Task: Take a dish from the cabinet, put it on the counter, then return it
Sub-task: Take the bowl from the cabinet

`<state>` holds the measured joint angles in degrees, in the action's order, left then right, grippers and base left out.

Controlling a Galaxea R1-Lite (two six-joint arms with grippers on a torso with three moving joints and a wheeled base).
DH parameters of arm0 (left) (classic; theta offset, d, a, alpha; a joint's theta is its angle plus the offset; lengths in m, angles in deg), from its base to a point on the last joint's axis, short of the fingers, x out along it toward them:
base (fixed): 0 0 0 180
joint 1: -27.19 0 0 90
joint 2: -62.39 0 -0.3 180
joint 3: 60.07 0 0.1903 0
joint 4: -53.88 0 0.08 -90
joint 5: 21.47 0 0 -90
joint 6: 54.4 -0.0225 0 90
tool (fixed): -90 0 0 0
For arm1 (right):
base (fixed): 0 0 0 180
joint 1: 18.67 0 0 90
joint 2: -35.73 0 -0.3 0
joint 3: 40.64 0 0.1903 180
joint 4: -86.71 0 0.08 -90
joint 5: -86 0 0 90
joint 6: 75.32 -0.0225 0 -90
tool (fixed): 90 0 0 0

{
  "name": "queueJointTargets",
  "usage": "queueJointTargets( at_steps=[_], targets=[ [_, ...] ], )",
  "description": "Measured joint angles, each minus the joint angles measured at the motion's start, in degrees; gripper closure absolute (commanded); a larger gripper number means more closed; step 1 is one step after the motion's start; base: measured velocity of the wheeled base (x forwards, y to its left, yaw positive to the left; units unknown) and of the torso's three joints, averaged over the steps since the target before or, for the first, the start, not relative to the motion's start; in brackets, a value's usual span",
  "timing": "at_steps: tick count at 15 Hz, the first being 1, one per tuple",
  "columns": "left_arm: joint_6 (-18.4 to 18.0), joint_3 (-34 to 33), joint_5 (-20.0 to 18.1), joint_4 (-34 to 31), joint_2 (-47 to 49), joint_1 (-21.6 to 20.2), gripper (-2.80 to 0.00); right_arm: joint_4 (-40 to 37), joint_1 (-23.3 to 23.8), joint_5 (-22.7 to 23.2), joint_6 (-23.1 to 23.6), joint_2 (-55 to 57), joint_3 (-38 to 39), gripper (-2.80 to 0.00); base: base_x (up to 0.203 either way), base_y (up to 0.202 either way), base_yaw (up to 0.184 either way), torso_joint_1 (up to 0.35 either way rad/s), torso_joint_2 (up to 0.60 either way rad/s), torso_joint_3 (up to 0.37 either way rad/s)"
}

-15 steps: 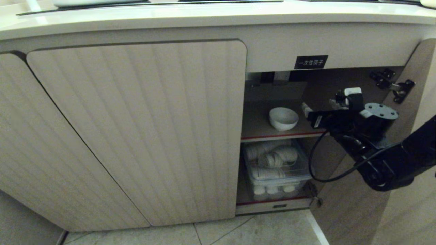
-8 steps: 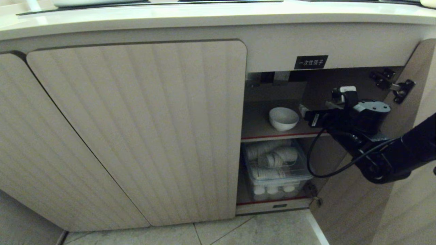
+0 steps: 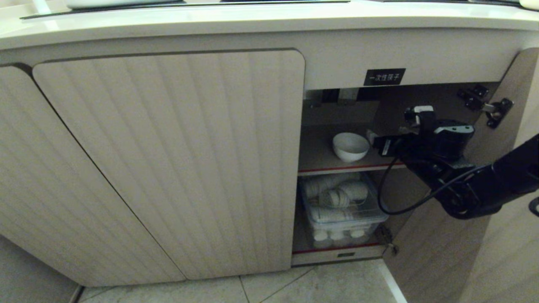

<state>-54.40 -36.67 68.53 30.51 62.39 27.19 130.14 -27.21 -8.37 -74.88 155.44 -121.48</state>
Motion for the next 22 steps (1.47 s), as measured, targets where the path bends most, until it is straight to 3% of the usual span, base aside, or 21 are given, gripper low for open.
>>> queueJointTargets(
  at_steps=[22],
  targets=[
    [0.0, 0.0, 0.0, 0.0, 0.0, 0.0, 0.0, -17.1, 0.7, 0.1, -1.4, 6.9, -18.0, -2.8, 0.0, 0.0, 0.0, 0.0, 0.0, 0.0]
  ],
)
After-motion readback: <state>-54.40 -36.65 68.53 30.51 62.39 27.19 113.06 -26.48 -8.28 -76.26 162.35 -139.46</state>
